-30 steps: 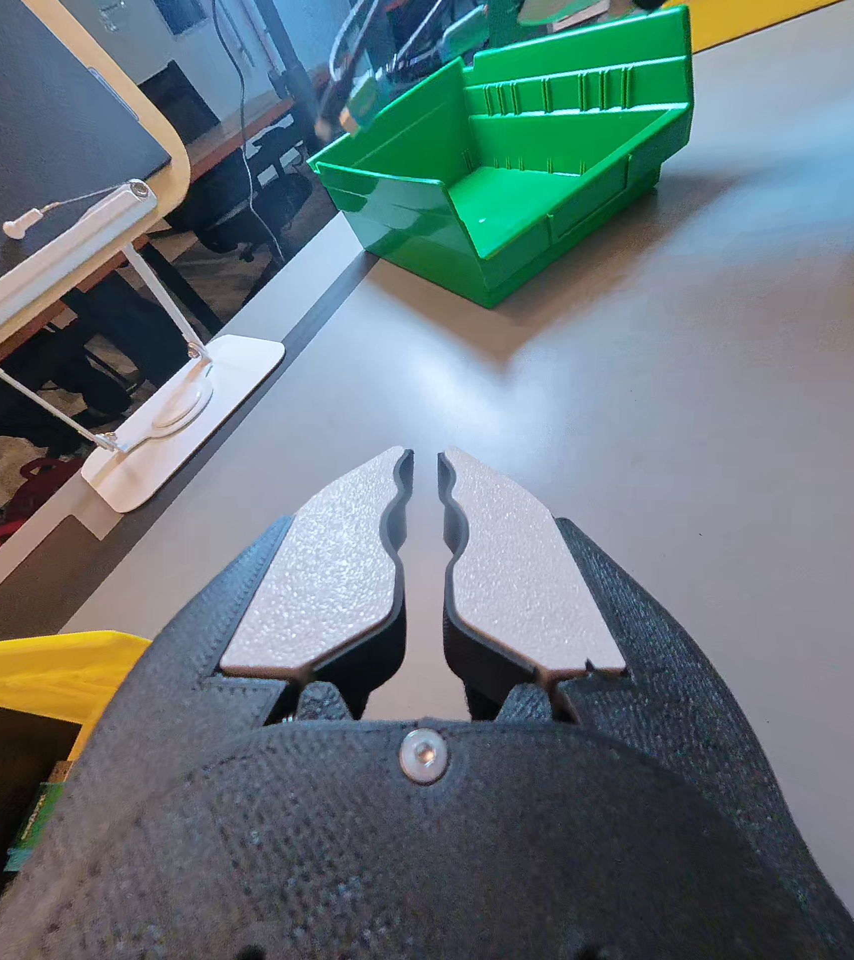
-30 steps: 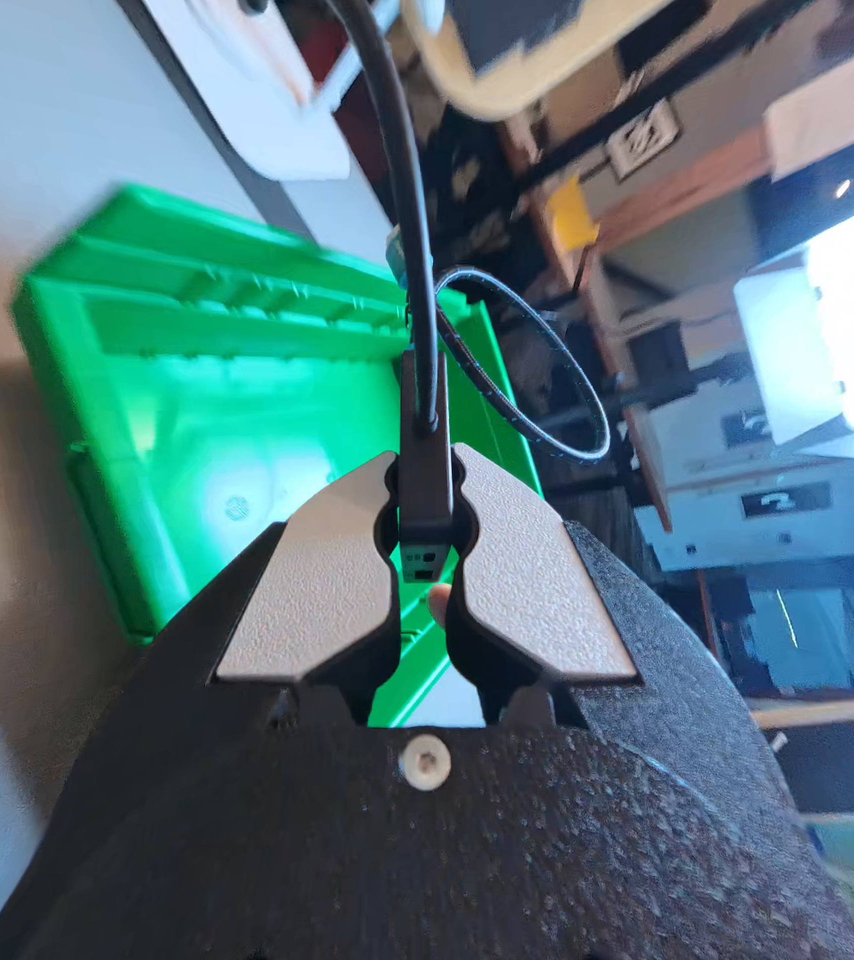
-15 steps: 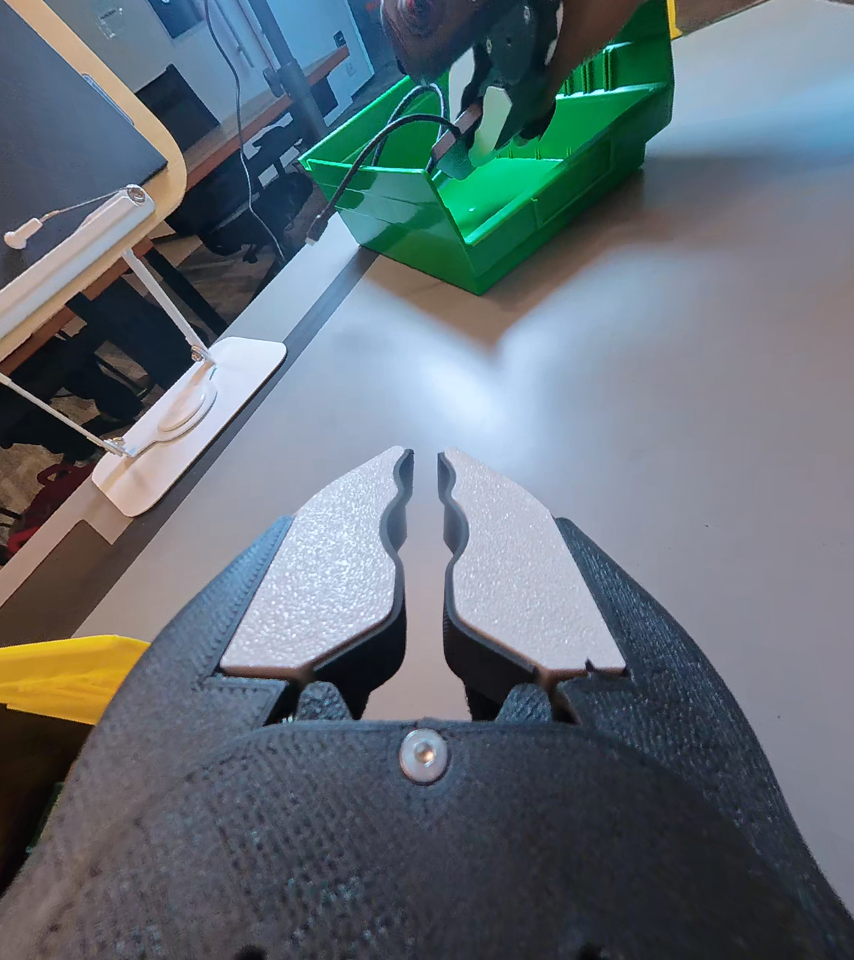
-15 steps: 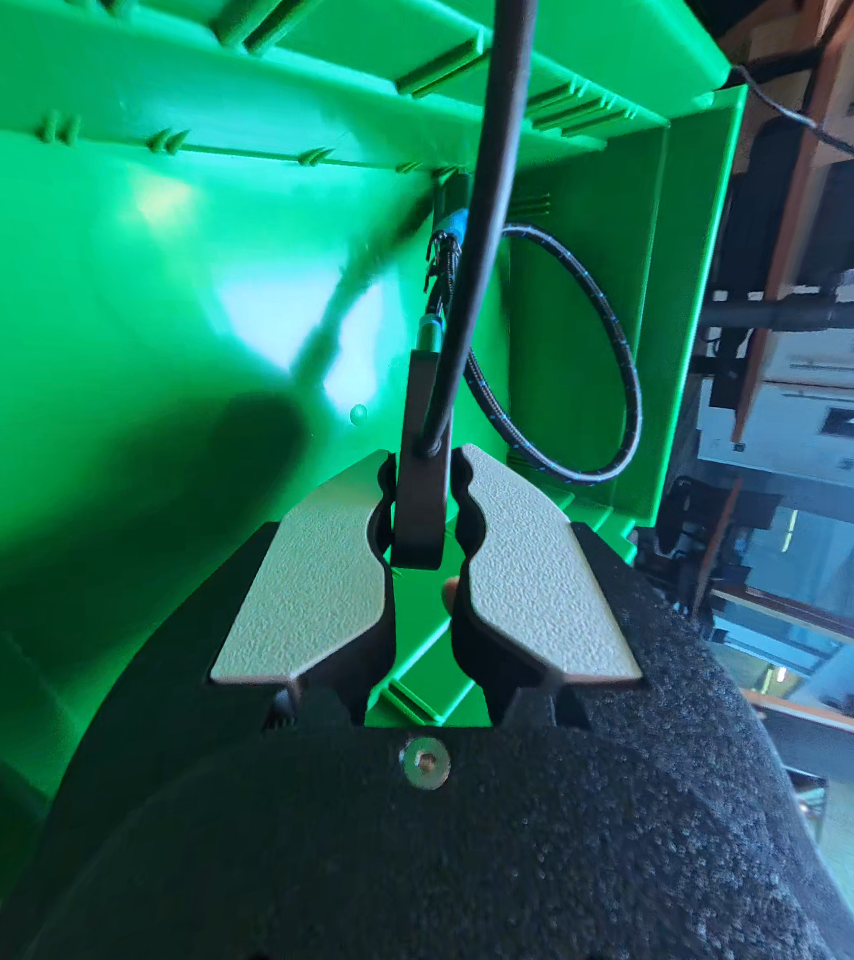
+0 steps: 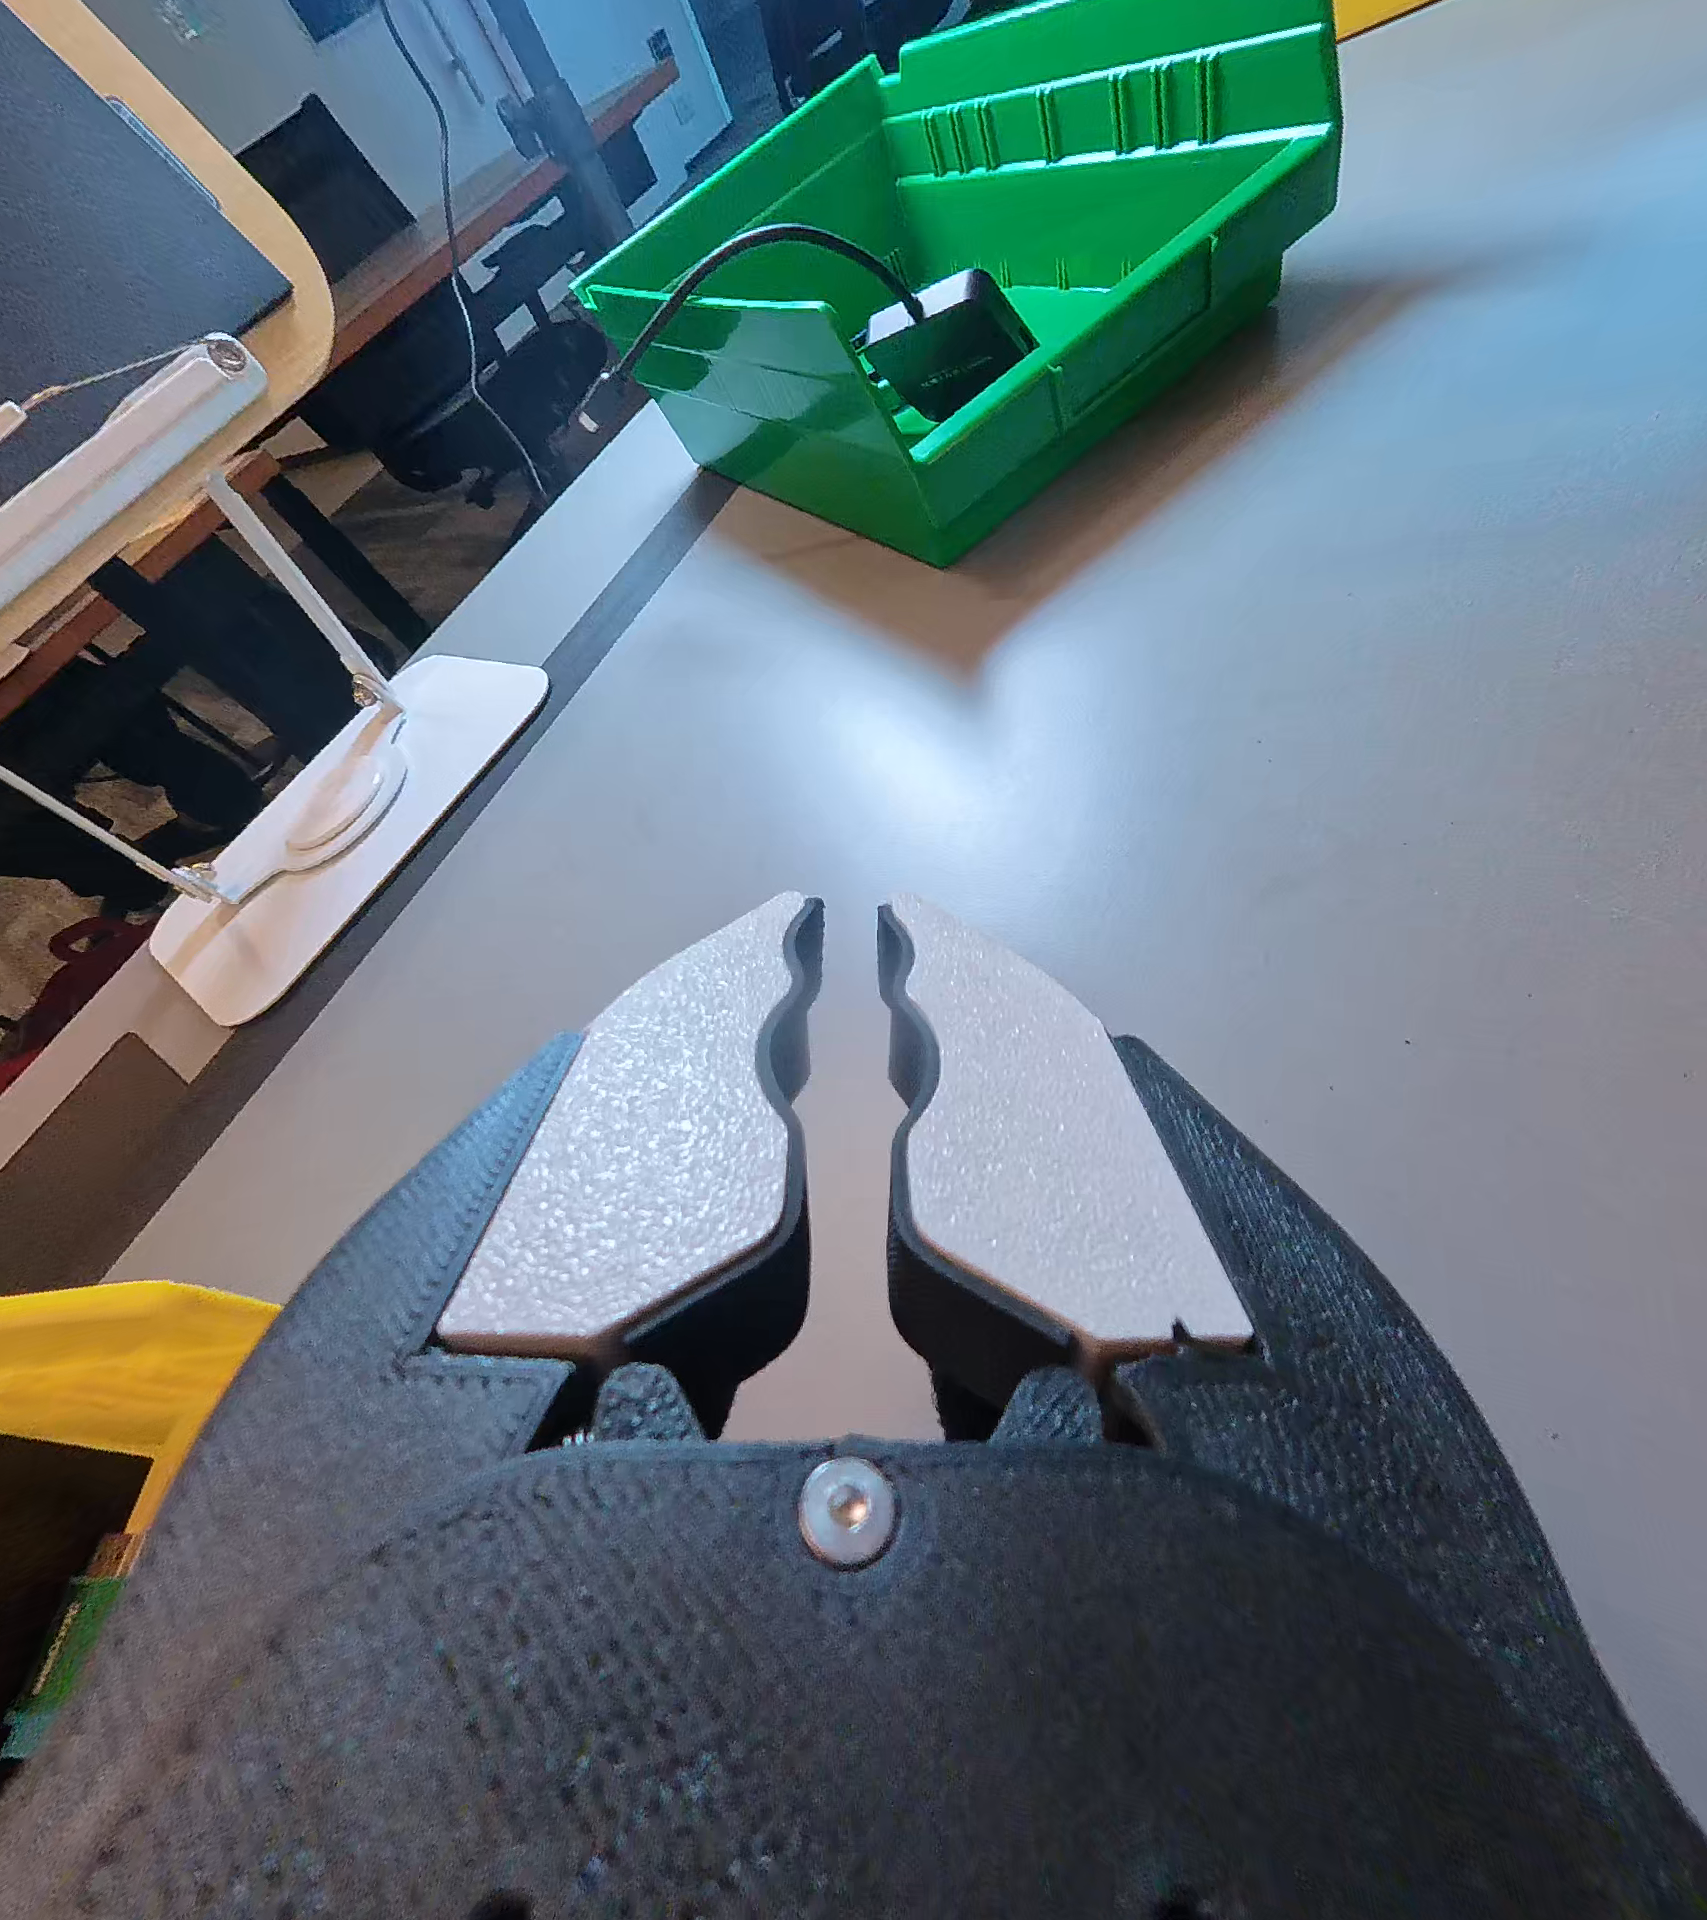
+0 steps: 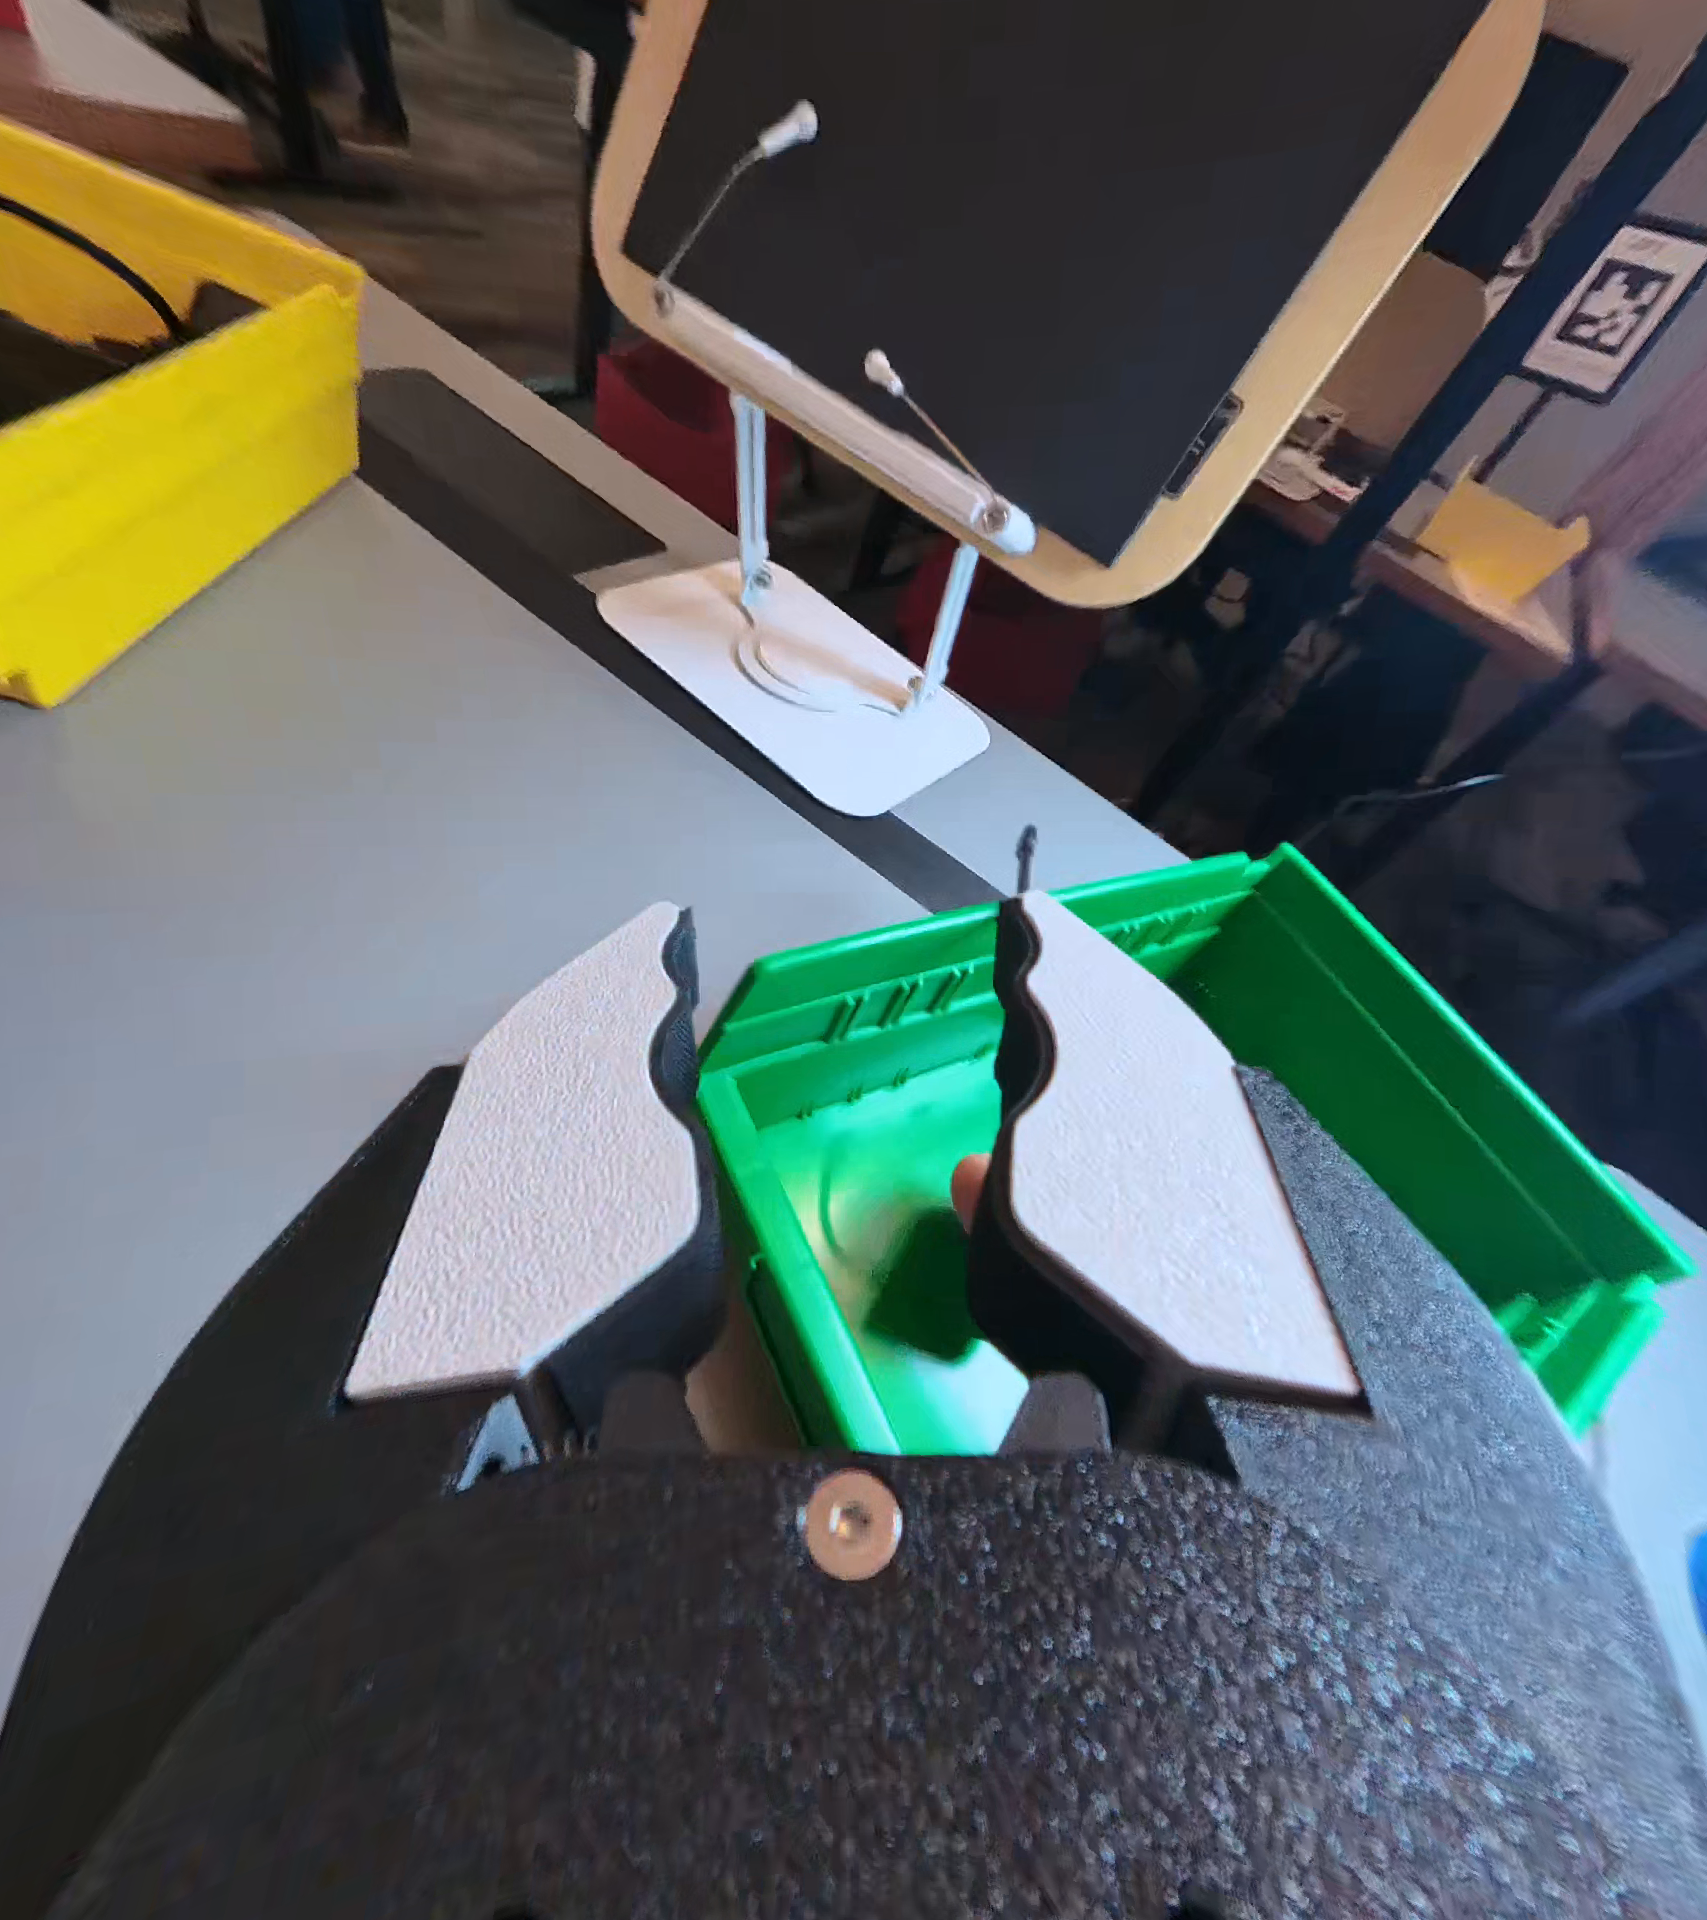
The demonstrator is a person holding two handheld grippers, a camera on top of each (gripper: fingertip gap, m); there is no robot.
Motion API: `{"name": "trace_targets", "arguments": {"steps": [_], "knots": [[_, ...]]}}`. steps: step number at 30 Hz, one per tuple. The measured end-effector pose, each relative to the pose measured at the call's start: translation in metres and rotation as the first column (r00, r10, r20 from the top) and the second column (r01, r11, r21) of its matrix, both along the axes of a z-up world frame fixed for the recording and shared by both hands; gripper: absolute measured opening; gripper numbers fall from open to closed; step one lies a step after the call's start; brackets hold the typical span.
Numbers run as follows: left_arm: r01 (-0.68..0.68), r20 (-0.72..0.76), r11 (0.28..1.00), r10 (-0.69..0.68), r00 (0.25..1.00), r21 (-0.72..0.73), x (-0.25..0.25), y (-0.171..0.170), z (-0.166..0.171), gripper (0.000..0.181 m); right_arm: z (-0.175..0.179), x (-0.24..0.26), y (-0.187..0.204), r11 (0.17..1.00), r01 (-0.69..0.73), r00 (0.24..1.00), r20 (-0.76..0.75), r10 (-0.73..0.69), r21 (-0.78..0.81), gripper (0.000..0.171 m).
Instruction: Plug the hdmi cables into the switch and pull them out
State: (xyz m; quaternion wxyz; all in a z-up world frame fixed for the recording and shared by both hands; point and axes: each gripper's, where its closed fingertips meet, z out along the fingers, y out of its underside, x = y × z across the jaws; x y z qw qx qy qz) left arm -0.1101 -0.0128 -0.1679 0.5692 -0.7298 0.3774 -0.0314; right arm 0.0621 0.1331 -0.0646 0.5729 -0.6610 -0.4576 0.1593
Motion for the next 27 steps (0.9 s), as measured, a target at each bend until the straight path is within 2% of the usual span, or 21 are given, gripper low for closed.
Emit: {"name": "trace_targets", "arguments": {"steps": [3,7,8,10,11,12,13,15,19,21,23,25,27], "knots": [[0.005,-0.003,1.0,-0.005,1.0,-0.01,0.002,0.0,-0.004,0.01,-0.034,0.009,0.026,0.992,0.107,0.965,0.234,-0.119,0.064,0.054],[0.002,-0.027,1.0,-0.003,1.0,-0.019,0.002,0.001,-0.009,0.01,-0.078,0.007,0.081,0.987,0.162,0.903,0.399,-0.157,0.022,0.044],[-0.001,-0.026,1.0,0.001,1.0,-0.013,0.001,0.001,-0.008,0.01,-0.085,0.007,0.093,0.986,0.164,0.886,0.436,-0.16,0.028,0.036],[-0.005,-0.011,1.0,0.005,1.0,-0.009,-0.001,0.001,-0.005,0.009,-0.09,0.007,0.11,0.988,0.146,0.856,0.493,-0.154,0.055,0.007],[-0.009,-0.006,1.0,0.009,1.0,-0.007,-0.003,0.001,-0.003,0.009,-0.089,0.012,0.117,0.984,0.171,0.839,0.517,-0.171,0.049,0.006],[-0.012,-0.003,1.0,0.012,1.0,-0.006,-0.005,0.002,-0.003,0.009,-0.085,0.027,0.129,0.963,0.26,0.785,0.565,-0.256,0.074,0.005],[-0.013,0.001,1.0,0.013,1.0,-0.006,-0.006,0.002,-0.002,0.009,-0.077,0.047,0.14,0.928,0.333,0.681,0.637,-0.361,0.17,0.005],[-0.01,0.01,1.0,0.01,1.0,-0.013,-0.007,0.003,-0.003,0.008,-0.054,0.072,0.152,0.861,0.344,0.507,0.697,-0.506,0.375,0.005],[0.001,-0.015,1.0,-0.001,1.0,-0.012,-0.002,0.001,-0.005,0.008,-0.029,0.089,0.15,0.795,0.296,0.31,0.734,-0.604,0.53,0.004],[0.006,-0.023,1.0,-0.006,1.0,-0.005,0.0,-0.001,-0.004,0.008,-0.024,0.095,0.15,0.785,0.327,0.304,0.728,-0.615,0.527,0.004],[0.007,-0.028,1.0,-0.008,1.0,-0.004,0.0,-0.001,-0.004,0.008,-0.018,0.106,0.154,0.776,0.4,0.351,0.7,-0.621,0.488,0.004],[0.006,-0.024,1.0,-0.007,1.0,-0.011,0.0,0.0,-0.005,0.007,-0.014,0.117,0.159,0.773,0.497,0.443,0.65,-0.617,0.394,0.004],[0.005,-0.025,1.0,-0.006,1.0,-0.023,-0.001,0.001,-0.009,0.007,-0.005,0.134,0.163,0.747,0.558,0.461,0.613,-0.642,0.363,0.005]]}}
